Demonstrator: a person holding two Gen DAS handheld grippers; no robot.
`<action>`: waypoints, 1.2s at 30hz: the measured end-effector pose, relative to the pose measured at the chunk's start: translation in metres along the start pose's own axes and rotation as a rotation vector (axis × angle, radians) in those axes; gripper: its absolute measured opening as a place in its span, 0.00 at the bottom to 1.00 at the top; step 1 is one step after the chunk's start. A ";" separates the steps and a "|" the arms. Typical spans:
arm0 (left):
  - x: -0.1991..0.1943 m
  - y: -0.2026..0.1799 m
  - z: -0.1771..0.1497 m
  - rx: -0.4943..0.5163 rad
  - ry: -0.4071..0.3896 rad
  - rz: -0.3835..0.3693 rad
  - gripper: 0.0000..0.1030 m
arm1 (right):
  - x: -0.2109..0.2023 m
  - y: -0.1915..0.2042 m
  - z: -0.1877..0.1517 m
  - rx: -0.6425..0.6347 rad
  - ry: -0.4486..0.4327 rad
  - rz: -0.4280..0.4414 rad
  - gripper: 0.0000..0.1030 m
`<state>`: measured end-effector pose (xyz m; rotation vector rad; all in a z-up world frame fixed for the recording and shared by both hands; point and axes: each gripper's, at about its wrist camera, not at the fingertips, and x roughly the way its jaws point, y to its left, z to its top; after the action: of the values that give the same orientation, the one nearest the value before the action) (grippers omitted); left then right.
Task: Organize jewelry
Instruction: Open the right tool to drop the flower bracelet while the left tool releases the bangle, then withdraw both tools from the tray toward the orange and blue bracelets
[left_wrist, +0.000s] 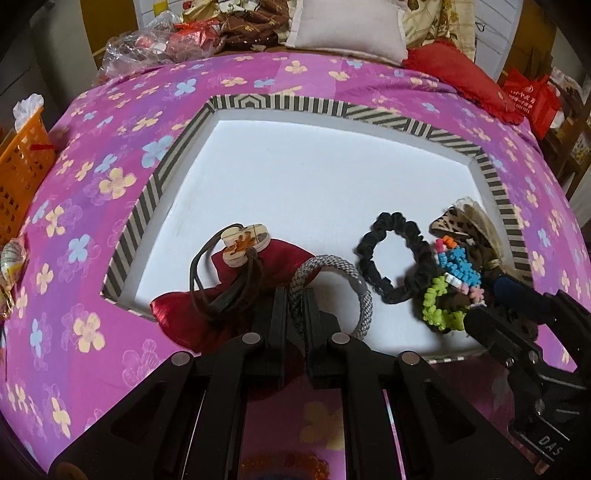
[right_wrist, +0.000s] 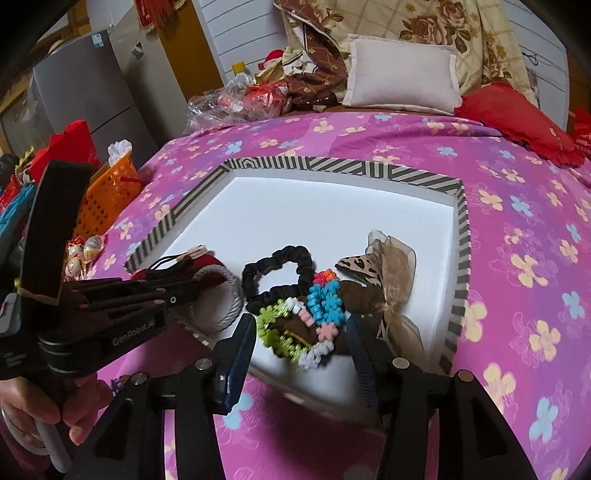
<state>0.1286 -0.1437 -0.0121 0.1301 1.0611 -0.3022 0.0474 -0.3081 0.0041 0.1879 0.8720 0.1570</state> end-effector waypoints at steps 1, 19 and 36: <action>-0.003 0.001 -0.001 -0.005 -0.006 -0.008 0.17 | -0.004 0.001 -0.001 0.000 -0.005 0.000 0.55; -0.095 0.012 -0.043 -0.035 -0.170 0.051 0.59 | -0.094 0.035 -0.049 -0.014 -0.103 -0.010 0.70; -0.134 0.038 -0.139 -0.072 -0.209 0.143 0.60 | -0.113 0.074 -0.098 -0.044 -0.088 -0.029 0.70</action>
<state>-0.0369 -0.0489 0.0359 0.1070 0.8493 -0.1444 -0.1038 -0.2502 0.0436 0.1403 0.7826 0.1393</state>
